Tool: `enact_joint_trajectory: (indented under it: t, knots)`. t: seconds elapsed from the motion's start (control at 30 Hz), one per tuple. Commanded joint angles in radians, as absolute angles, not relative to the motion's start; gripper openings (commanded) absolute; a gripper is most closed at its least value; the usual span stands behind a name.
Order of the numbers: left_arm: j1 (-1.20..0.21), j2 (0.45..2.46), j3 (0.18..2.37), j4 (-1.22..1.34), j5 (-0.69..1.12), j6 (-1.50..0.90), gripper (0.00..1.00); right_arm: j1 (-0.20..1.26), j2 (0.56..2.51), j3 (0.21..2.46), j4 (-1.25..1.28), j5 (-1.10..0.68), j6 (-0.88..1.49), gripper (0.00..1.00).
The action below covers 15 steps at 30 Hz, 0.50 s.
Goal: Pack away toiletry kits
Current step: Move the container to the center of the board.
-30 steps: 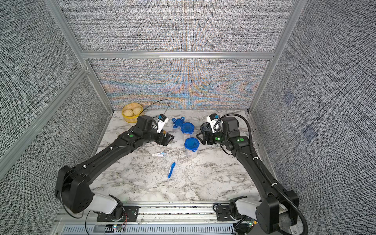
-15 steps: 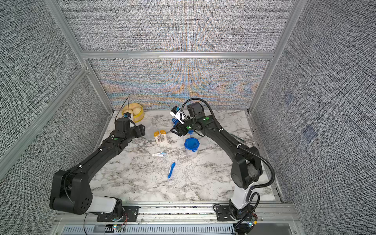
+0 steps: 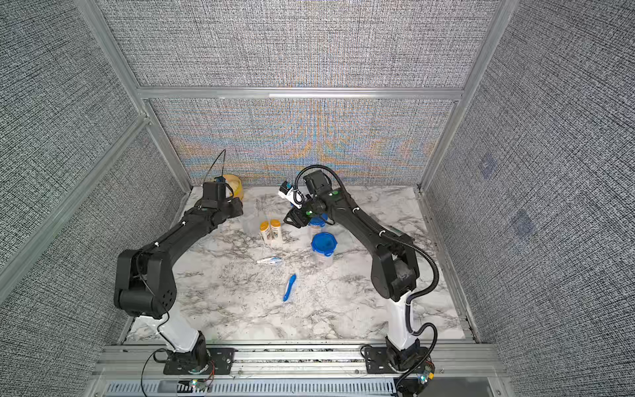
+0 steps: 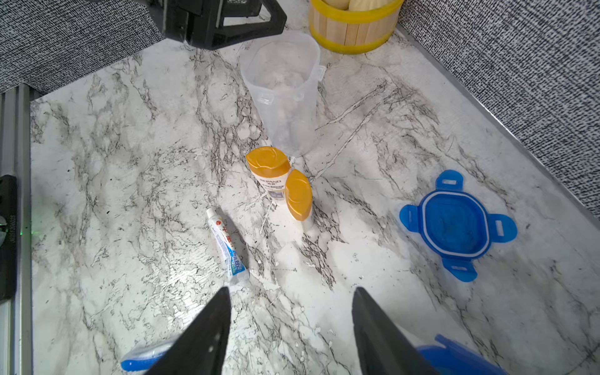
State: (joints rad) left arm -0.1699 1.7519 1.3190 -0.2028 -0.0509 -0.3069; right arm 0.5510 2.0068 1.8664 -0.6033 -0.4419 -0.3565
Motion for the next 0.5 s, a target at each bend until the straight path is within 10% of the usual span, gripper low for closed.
enact_joint_trajectory:
  t: [0.0,0.47]
  knots:
    - [-0.169,1.786,1.370,-0.296,-0.053,-0.250,0.47,0.552,2.012,1.876,-0.621,-0.435,-0.371,0.62]
    - [-0.169,1.955,1.595,-0.532,-0.029,-0.167,0.30,0.540,2.058,1.906,-0.629,-0.462,-0.387,0.61]
